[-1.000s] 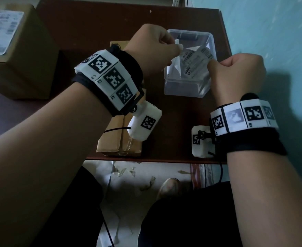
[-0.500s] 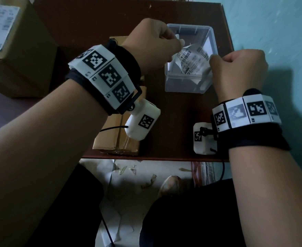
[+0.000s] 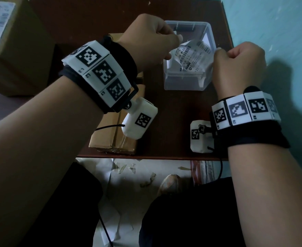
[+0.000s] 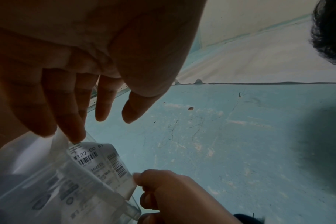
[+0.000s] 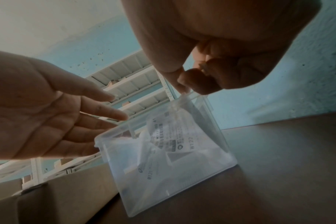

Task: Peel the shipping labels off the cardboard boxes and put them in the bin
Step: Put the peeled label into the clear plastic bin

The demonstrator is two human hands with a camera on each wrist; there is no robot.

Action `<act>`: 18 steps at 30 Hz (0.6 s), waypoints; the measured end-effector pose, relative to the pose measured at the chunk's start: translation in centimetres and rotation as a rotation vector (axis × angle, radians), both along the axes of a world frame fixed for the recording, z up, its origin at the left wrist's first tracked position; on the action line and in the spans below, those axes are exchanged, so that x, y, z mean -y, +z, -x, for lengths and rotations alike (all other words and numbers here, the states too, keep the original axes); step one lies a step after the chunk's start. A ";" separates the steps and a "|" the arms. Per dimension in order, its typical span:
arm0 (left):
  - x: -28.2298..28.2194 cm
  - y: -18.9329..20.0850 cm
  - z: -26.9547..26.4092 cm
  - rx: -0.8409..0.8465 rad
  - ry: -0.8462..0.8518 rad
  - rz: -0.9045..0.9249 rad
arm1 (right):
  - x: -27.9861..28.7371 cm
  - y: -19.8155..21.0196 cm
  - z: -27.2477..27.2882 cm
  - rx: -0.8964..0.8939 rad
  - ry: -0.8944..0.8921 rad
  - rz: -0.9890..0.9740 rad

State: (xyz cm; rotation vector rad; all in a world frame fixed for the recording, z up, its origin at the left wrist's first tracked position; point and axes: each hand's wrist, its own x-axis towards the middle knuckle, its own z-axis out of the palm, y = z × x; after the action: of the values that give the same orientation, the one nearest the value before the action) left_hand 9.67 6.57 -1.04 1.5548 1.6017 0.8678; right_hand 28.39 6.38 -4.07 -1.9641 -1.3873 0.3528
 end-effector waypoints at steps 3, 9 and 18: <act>0.0 0.1 0.1 0.038 0.003 0.005 | -0.2 0.0 -0.1 -0.016 -0.007 -0.003; 0.2 0.6 0.3 0.080 0.007 -0.004 | -0.2 0.1 0.2 -0.025 0.014 0.026; 1.0 2.1 0.5 0.066 0.004 -0.121 | 0.8 2.1 0.5 -0.026 0.025 0.013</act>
State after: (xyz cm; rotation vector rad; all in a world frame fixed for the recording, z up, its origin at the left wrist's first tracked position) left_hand 9.12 5.58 1.02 1.5897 1.5303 1.0243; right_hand 27.91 5.63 -1.96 -1.9475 -1.3969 0.3984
